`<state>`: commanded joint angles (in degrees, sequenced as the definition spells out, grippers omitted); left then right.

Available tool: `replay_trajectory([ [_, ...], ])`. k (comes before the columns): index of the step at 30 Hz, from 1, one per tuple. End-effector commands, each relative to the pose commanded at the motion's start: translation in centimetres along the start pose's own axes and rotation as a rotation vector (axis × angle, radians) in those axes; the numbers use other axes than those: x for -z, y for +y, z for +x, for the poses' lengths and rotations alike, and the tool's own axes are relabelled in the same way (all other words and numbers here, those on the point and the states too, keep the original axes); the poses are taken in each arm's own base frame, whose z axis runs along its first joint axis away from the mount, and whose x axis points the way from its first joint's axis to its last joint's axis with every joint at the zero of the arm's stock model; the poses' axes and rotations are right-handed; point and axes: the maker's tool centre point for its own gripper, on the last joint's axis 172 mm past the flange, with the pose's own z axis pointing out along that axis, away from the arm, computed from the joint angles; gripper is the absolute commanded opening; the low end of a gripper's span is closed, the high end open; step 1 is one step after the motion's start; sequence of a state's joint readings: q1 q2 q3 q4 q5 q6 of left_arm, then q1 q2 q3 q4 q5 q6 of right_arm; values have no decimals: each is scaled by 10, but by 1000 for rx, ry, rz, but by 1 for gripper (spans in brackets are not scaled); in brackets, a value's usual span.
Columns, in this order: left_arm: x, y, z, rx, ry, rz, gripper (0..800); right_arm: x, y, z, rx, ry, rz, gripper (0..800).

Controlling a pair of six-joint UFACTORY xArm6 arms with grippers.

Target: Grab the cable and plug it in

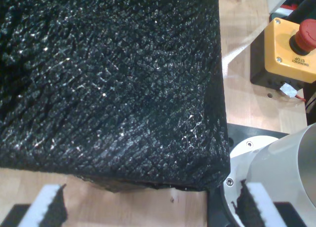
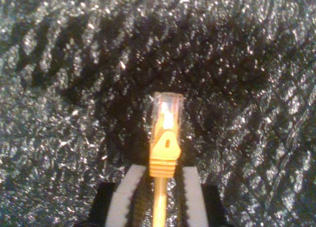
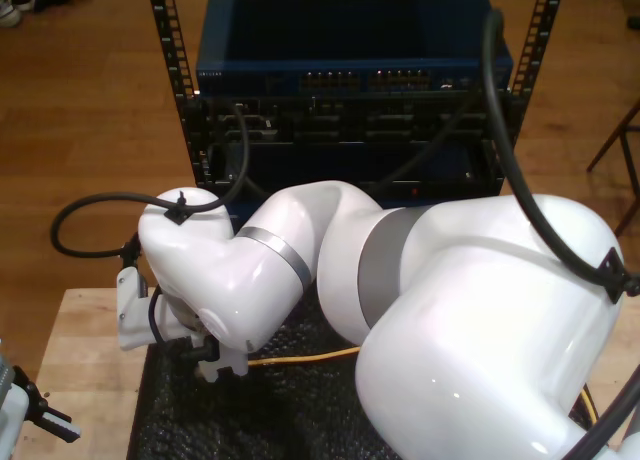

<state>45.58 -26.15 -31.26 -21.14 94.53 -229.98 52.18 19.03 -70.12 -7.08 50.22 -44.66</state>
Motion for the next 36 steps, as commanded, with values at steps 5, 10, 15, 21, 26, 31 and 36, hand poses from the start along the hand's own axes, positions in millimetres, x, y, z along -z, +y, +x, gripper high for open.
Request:
replay_trajectory([
  [5,1,-1,-1,-1,-3,3,800,2,-2,3,4,3,-3,71],
  [10,1,0,0,-1,-1,1,800,2,-3,4,5,4,-2,90],
  [15,1,-1,0,-1,-2,2,800,0,-4,5,6,1,2,186],
  [21,1,-1,0,-1,-2,2,800,0,-4,5,6,2,1,222],
  [26,2,-1,0,-2,-3,3,800,3,-1,8,6,8,-5,222],
  [31,2,-1,0,-2,-3,3,800,8,3,12,7,16,-14,222],
  [36,2,-1,0,-2,-3,3,800,6,3,12,7,14,-12,217],
])
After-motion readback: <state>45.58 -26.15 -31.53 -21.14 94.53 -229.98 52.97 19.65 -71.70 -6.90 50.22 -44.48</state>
